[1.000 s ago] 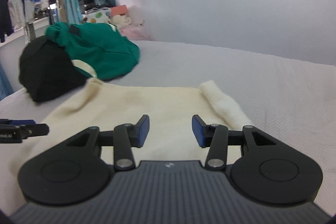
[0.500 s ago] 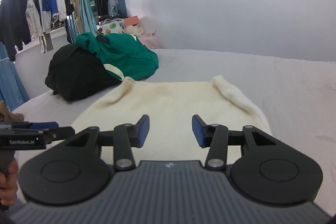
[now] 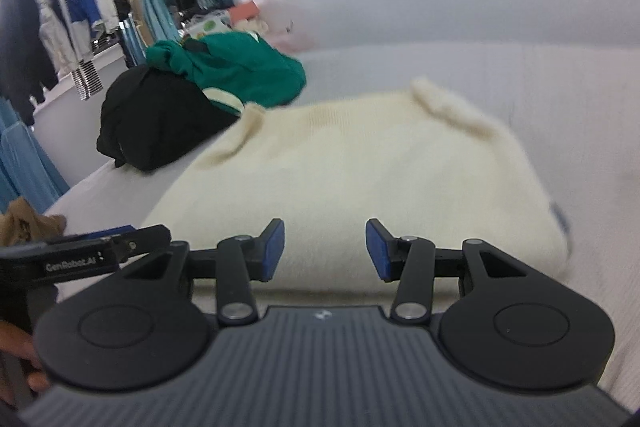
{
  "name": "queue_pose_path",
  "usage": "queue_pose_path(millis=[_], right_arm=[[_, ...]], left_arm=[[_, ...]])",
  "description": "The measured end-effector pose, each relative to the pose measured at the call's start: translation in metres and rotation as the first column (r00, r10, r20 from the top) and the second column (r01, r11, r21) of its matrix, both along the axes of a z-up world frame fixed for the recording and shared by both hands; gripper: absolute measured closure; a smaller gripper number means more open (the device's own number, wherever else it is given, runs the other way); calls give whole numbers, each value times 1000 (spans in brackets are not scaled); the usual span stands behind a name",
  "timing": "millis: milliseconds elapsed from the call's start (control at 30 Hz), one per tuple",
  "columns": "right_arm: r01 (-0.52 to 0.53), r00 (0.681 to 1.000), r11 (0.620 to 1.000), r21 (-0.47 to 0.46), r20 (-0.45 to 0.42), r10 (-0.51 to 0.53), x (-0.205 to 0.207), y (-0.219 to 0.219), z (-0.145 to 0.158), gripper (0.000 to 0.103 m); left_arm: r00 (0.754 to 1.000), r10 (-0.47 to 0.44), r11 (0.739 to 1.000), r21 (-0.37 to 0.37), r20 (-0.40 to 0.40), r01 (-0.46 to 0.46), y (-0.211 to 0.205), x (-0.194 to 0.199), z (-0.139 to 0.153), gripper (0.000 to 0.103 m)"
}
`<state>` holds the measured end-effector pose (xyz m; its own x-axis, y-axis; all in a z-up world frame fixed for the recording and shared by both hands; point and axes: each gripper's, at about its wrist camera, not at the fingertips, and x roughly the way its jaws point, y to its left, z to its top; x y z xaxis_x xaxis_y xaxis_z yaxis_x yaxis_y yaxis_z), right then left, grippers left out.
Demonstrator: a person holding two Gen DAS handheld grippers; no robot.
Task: Fold large clothes
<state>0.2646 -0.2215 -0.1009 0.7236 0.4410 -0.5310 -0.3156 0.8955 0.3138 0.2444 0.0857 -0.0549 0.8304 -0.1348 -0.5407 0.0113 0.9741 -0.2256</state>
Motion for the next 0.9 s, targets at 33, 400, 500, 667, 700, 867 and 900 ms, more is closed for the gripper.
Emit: queue_pose_path(millis=[33,400,500,667,700,867,900], right_arm=[[4,1000,1000,12,-25,-4,2,-1,-4,55],[131,952,958,254,-303,-50,28,-21,-47,23],[190,923,923,334,-381,-52,35,-29,-61,13],[293,849,841,455,-529,-9,47,-37,-92,13],[317,835,818,479,-551,-1,50,-39,-96,12],[383,825,762,523,-564,-27,63,-41,-106,13],[392,827,757,522,-561,-42,65,-43,-106,12]], left_arm=[[1000,0,1000,-2,-8,0,0,2,-2,30],[994,13,998,-57,-111,-19,7,23,-24,25],[988,8,989,-144,-154,-30,17,28,-32,21],[975,-15,918,-389,-224,-75,40,35,-51,18],[972,-20,894,-440,-232,-87,45,35,-54,18],[956,-38,737,-655,-291,-170,67,41,-79,18],[950,-34,702,-684,-310,-198,71,42,-86,17]])
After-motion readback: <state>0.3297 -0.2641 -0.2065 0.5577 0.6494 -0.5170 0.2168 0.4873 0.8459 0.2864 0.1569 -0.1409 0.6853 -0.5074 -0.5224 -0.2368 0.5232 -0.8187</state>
